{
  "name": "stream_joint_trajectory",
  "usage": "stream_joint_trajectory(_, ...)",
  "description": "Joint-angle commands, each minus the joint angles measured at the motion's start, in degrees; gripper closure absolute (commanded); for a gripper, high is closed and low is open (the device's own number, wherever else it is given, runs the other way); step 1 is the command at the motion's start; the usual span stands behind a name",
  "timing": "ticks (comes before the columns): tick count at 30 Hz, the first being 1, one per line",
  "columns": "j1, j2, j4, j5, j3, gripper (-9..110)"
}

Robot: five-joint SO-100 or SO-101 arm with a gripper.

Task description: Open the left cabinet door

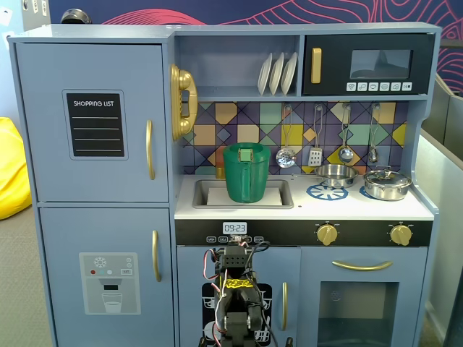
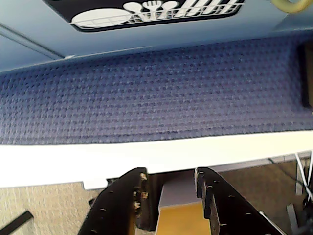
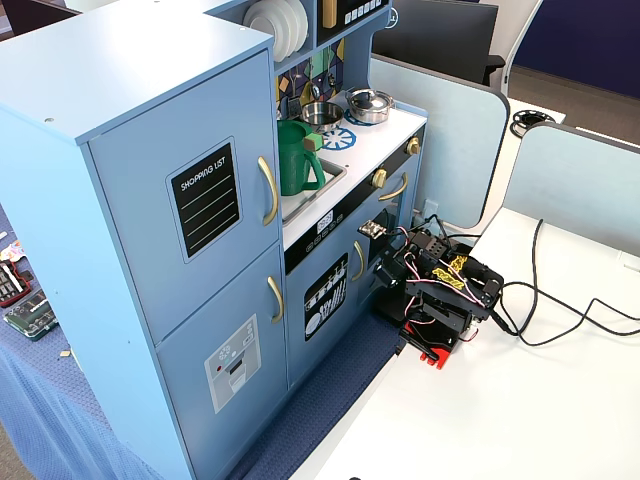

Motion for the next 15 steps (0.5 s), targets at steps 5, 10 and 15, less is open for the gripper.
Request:
stream_joint_trajectory(5, 1.14, -0.35, 10.37, 0.79, 0.09, 101)
stream_joint_trajectory(10, -2.55, -0.44, 2.02, 4.31, -0.26, 101)
stream_joint_trajectory(15, -11.16, -0.53, -21.18, 8.44, -4.66, 97)
